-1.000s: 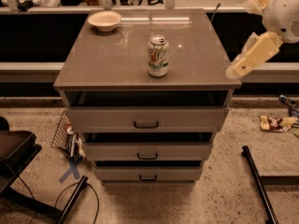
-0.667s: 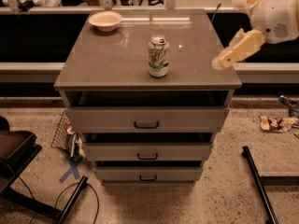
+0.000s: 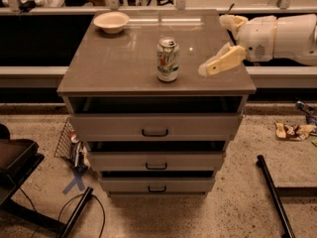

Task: Move 7up can near paper bowl

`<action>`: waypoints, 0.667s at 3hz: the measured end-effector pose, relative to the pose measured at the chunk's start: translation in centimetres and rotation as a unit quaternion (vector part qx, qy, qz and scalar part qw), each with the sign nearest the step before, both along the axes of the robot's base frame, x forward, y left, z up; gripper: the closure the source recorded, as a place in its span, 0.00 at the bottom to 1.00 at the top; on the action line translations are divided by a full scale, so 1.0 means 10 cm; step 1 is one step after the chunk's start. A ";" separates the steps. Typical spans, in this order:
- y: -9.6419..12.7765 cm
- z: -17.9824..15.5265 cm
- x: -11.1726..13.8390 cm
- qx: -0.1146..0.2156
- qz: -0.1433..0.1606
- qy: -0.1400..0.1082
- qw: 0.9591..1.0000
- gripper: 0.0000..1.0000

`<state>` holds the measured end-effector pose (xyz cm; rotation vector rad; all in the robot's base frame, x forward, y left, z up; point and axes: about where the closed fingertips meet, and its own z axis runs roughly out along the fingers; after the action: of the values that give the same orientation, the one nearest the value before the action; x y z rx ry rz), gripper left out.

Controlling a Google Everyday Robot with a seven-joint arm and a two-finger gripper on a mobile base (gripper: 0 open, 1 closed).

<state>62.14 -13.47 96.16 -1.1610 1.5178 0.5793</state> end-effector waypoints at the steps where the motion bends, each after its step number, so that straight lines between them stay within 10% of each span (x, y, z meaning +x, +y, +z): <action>1: 0.31 -0.26 0.35 0.048 0.000 0.021 0.999 0.00; 2: 0.51 -0.35 0.54 0.069 0.006 0.031 0.997 0.00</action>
Offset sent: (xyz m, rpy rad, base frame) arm 0.0778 0.0710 -0.0457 0.1904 0.0875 0.0182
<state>67.53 -8.35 92.66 -1.0551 1.5000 0.7235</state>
